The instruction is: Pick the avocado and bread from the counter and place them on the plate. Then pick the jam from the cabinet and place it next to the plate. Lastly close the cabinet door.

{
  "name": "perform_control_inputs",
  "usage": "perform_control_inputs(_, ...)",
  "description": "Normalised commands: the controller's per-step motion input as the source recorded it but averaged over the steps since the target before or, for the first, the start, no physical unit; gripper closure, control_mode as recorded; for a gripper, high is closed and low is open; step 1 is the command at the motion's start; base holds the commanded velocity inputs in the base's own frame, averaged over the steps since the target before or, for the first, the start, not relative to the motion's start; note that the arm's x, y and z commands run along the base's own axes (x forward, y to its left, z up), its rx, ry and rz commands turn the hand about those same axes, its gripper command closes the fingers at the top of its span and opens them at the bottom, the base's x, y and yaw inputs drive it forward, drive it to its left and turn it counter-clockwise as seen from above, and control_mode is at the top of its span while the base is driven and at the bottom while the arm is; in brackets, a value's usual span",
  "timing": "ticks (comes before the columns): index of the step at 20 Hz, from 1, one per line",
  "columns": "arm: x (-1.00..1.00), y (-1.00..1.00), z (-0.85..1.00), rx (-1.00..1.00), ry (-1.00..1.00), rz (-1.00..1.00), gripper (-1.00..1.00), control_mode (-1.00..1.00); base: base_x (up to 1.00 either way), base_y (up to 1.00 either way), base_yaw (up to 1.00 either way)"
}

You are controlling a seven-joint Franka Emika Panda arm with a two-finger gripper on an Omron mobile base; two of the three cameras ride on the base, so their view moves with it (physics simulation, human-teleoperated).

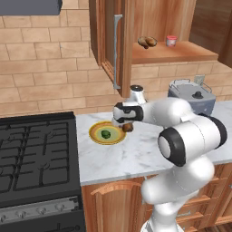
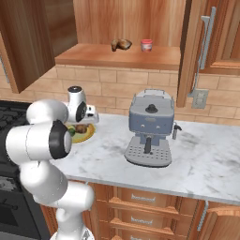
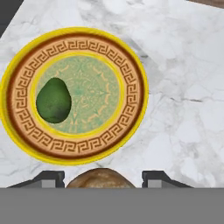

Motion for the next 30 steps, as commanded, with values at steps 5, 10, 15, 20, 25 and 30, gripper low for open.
perform_control_inputs(5,0.36,0.24,0.0,0.0,0.0,0.03,1.0,-1.0,0.0,0.0,0.0)
perform_control_inputs(10,0.27,0.2,-0.1,0.0,0.0,0.03,1.0,-1.0,0.0,0.0,0.0)
perform_control_inputs(15,0.13,0.14,-0.33,-0.02,0.0,0.04,1.0,-1.0,0.0,0.0,0.0)
perform_control_inputs(20,0.07,0.07,-0.34,-0.02,-0.01,0.05,1.0,-1.0,0.0,0.0,0.0)
perform_control_inputs(25,0.0,0.03,-0.25,0.0,0.0,0.05,1.0,-1.0,0.0,0.0,0.0)
perform_control_inputs(30,0.0,0.0,-0.16,0.0,0.0,0.05,1.0,-1.0,0.0,0.0,0.0)
